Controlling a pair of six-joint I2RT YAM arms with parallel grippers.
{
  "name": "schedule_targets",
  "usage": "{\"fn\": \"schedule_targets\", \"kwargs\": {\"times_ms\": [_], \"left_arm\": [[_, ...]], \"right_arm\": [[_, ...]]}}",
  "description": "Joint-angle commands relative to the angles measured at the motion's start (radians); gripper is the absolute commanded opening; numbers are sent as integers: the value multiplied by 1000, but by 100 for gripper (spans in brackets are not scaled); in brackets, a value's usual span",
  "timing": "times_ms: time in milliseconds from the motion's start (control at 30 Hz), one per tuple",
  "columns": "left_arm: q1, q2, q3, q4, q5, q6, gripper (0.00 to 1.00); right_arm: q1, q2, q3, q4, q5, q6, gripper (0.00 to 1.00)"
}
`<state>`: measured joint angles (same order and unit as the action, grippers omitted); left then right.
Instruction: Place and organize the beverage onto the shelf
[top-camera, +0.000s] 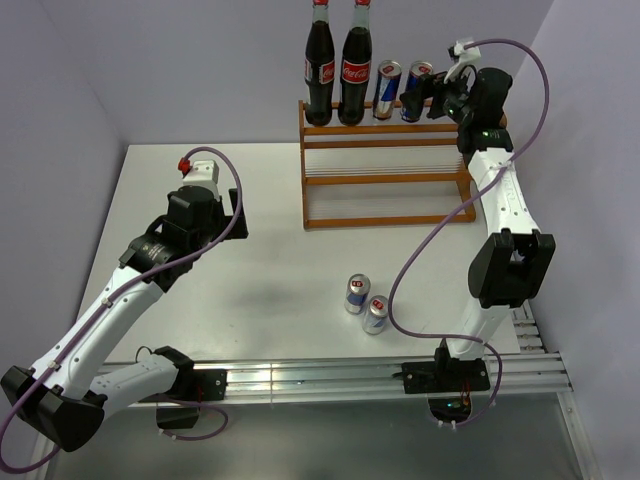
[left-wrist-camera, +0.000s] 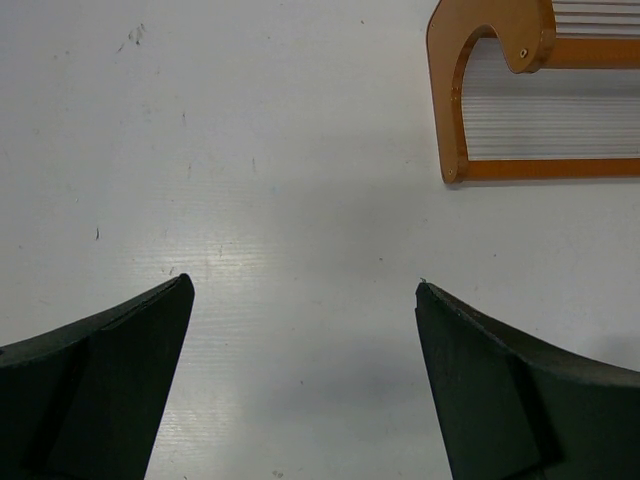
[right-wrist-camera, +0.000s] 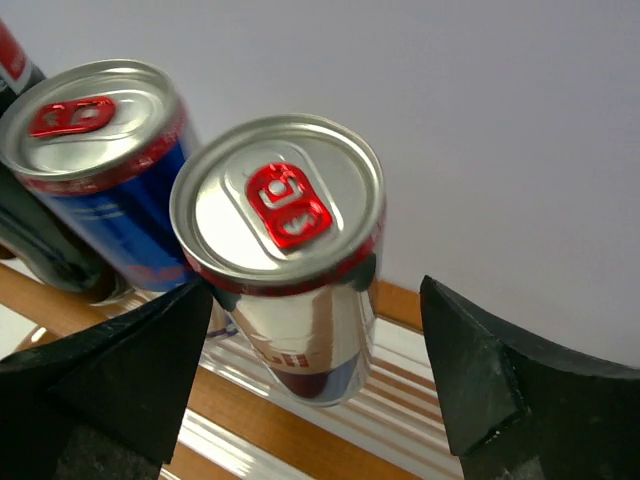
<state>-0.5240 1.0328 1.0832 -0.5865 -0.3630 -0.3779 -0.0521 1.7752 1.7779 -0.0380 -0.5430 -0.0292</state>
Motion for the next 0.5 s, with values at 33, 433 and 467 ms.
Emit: {"fn": "schedule_targets", "kwargs": {"times_ms": [33,433,467], "left_arm": [[4,-7,0,40,15,22,99],[7,1,0,42,24,22,99],[5,1,1,42,24,22,100]], "right_arm": [[-6,-46,-35,21,2,18,95],[-9,-158,-136,32,40,28,99],[-9,-178,-147,33,44,28,99]]}}
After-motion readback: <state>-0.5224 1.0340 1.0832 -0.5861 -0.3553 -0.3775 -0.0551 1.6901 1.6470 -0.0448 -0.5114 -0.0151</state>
